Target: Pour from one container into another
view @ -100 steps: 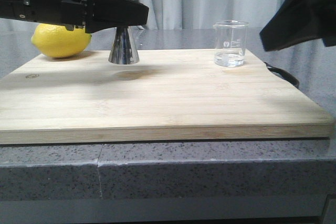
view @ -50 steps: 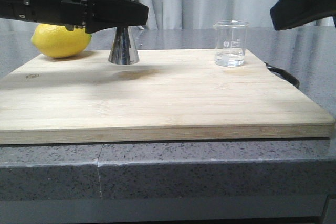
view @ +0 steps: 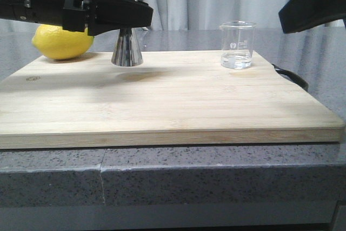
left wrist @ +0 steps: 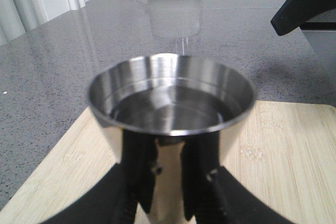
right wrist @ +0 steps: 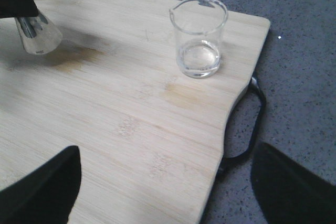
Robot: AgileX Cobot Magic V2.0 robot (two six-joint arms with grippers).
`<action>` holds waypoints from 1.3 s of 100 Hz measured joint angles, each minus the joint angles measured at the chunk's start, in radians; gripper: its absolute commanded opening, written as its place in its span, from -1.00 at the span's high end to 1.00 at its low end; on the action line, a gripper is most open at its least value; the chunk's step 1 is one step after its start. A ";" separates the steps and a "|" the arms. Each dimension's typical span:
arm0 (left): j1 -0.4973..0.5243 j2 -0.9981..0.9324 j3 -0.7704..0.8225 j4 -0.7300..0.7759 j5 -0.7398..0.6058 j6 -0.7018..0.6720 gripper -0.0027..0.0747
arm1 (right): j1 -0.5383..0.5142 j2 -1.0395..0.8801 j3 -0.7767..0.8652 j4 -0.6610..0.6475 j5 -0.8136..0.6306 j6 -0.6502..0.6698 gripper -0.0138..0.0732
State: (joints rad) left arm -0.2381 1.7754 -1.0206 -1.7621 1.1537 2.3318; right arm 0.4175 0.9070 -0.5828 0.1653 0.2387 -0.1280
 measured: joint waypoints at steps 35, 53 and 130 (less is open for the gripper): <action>0.009 0.058 0.000 0.000 0.000 0.004 0.45 | 0.000 0.000 0.000 0.000 0.002 0.002 -0.68; 0.010 0.058 0.000 -0.002 0.000 0.004 0.45 | 0.000 0.000 0.000 0.000 0.002 0.002 -0.68; 0.010 0.058 0.000 -0.004 0.000 0.004 -0.17 | 0.000 0.000 0.000 0.000 0.002 0.002 -0.68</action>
State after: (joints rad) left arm -0.2285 1.8334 -1.0206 -1.7662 1.1540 2.3355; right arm 0.4175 0.9070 -0.5828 0.1653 0.2403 -0.1264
